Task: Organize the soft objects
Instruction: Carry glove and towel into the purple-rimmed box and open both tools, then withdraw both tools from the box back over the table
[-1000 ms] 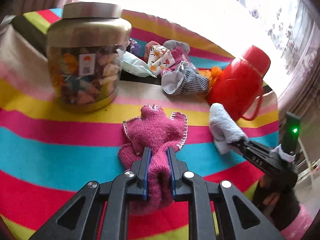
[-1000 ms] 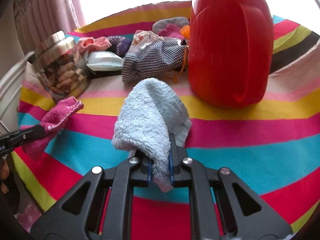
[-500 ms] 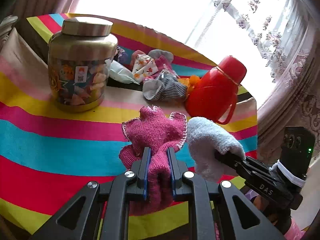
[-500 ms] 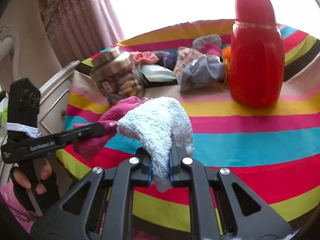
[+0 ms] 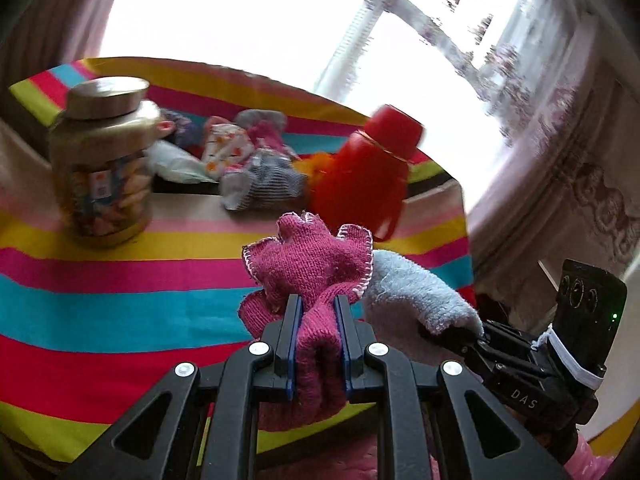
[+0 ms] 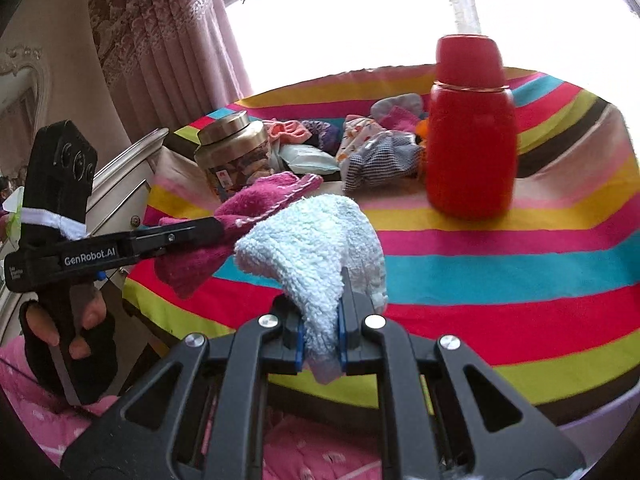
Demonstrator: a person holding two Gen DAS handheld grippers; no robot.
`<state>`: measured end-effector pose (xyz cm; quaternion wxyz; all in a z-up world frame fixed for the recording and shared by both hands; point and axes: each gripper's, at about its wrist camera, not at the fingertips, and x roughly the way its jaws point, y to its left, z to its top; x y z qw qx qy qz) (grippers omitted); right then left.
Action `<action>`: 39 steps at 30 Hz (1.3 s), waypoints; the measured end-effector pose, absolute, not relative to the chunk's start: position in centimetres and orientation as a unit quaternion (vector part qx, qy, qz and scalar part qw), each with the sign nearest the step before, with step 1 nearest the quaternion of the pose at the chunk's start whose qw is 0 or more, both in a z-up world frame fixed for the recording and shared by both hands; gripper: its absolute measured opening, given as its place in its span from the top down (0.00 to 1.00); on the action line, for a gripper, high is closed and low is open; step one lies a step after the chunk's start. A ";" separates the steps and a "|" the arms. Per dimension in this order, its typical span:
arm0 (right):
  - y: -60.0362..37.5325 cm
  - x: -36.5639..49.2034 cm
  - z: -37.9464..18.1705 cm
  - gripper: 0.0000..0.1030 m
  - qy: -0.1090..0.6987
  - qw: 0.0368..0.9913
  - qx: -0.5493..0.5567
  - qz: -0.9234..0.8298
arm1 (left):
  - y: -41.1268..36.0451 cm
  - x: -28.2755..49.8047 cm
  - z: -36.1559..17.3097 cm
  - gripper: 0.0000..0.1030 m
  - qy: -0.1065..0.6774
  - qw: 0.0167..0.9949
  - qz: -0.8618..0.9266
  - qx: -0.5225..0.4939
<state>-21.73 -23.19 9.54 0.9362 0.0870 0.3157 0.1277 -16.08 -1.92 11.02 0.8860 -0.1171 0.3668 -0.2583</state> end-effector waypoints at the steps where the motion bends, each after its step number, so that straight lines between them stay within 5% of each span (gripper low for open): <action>1: -23.6 -22.2 9.7 0.86 0.314 0.937 0.087 0.122 | -2.5 -16.2 11.2 0.84 0.366 0.885 -0.266 -0.110; 31: -41.9 -40.2 7.6 0.85 0.407 0.860 0.194 -0.239 | -31.8 -26.2 11.3 0.80 0.395 0.701 -0.565 0.182; 32: -42.4 -40.2 7.2 0.82 0.416 0.851 0.199 -0.252 | -32.1 -26.3 10.9 0.70 0.406 0.690 -0.572 0.178; 33: -43.0 -40.2 6.4 0.69 0.436 0.835 0.203 -0.269 | -32.7 -26.2 10.2 0.53 0.423 0.672 -0.582 0.176; 34: -43.5 -40.0 5.7 0.50 0.457 0.819 0.204 -0.280 | -32.8 -26.1 9.4 0.45 0.442 0.653 -0.590 0.173; 35: -44.0 -39.8 5.2 0.43 0.468 0.810 0.206 -0.287 | -32.9 -25.8 8.9 0.38 0.452 0.650 -0.588 0.166; 39: -44.5 -39.0 3.3 0.35 0.485 0.803 0.204 -0.282 | -31.0 -23.3 7.1 0.38 0.480 0.669 -0.552 0.129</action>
